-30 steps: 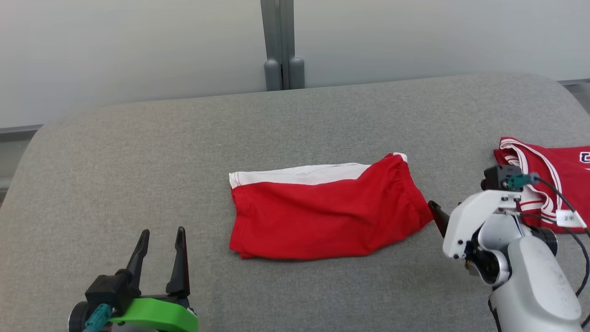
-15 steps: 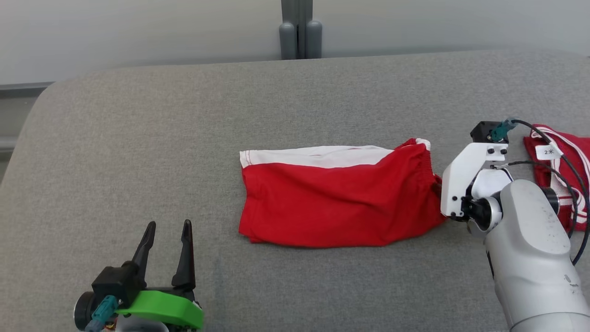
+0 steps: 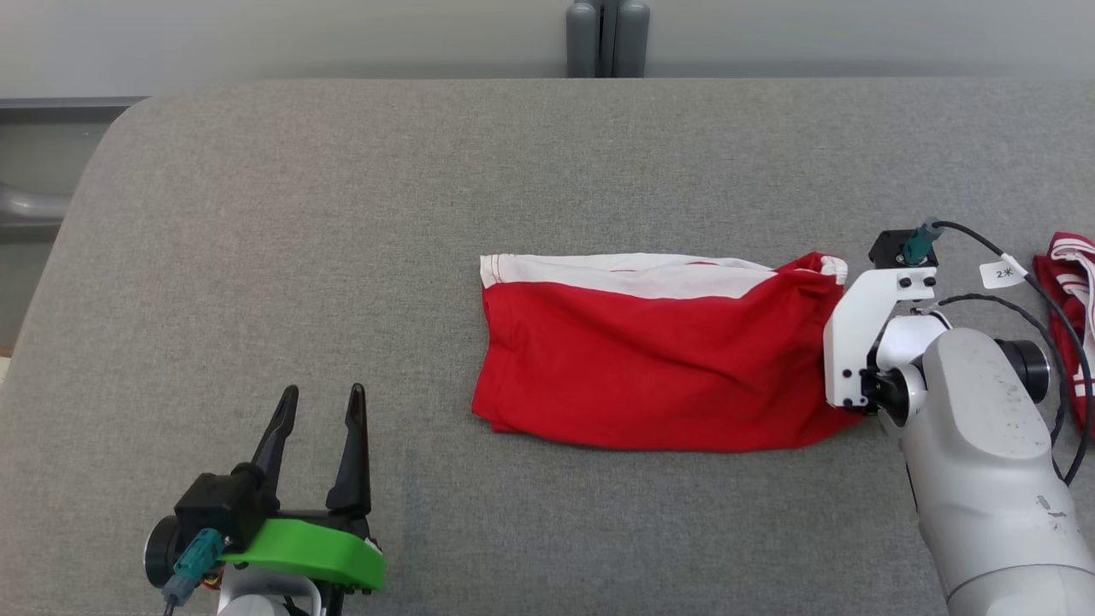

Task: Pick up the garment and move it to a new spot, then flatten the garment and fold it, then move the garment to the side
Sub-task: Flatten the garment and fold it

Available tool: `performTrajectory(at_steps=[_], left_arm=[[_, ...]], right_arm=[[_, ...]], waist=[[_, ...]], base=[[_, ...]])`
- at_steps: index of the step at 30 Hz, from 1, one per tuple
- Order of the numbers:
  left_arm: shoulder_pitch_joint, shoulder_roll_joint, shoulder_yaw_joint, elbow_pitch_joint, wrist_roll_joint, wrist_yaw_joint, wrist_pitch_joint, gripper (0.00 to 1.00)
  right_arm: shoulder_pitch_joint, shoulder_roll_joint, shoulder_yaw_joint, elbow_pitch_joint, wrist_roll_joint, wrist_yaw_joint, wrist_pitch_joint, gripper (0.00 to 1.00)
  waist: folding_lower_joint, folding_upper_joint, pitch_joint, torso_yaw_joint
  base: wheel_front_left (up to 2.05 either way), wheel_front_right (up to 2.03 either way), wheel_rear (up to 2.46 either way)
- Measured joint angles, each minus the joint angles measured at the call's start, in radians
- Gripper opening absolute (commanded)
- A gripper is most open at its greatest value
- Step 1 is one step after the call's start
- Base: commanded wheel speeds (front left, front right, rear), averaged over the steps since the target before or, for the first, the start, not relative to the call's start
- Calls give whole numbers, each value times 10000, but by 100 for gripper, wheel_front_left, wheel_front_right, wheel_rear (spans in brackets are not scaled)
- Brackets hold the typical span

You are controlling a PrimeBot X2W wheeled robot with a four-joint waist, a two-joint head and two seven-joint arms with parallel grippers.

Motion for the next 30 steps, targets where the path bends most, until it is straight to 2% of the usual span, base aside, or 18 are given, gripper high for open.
performTrajectory(at_steps=[11, 22, 23, 24, 25, 30], left_arm=[[-101, 0, -56, 12, -12, 0, 0, 100], [-432, -2, -247, 6, -17, 0, 0, 100], [-431, -2, -234, 10, -17, 0, 0, 100], [-430, -2, -222, 17, -17, 0, 0, 100], [-428, -2, -209, 23, -27, 0, 0, 100], [-417, -2, -219, 15, -29, -2, 0, 100]], right_arm=[[56, -25, 460, -610, -784, 2, 84, 100], [197, -90, -330, -487, -548, 4, 82, 100], [194, -88, -470, -451, -439, 4, 81, 80], [191, -86, -479, -412, -422, 4, 81, 33], [152, -81, -466, -362, -431, 4, 81, 0], [-52, -38, -656, -297, -646, 27, -46, 0]], waist=[[0, 0, 223, -4], [0, 0, 510, 317], [-1, 0, 526, 350], [0, 0, 536, 380], [0, 0, 540, 414], [0, 0, 554, 515]], base=[[0, 0, 0], [0, 0, 0], [0, 0, 0], [0, 0, 0], [0, 0, 0], [0, 0, 0]])
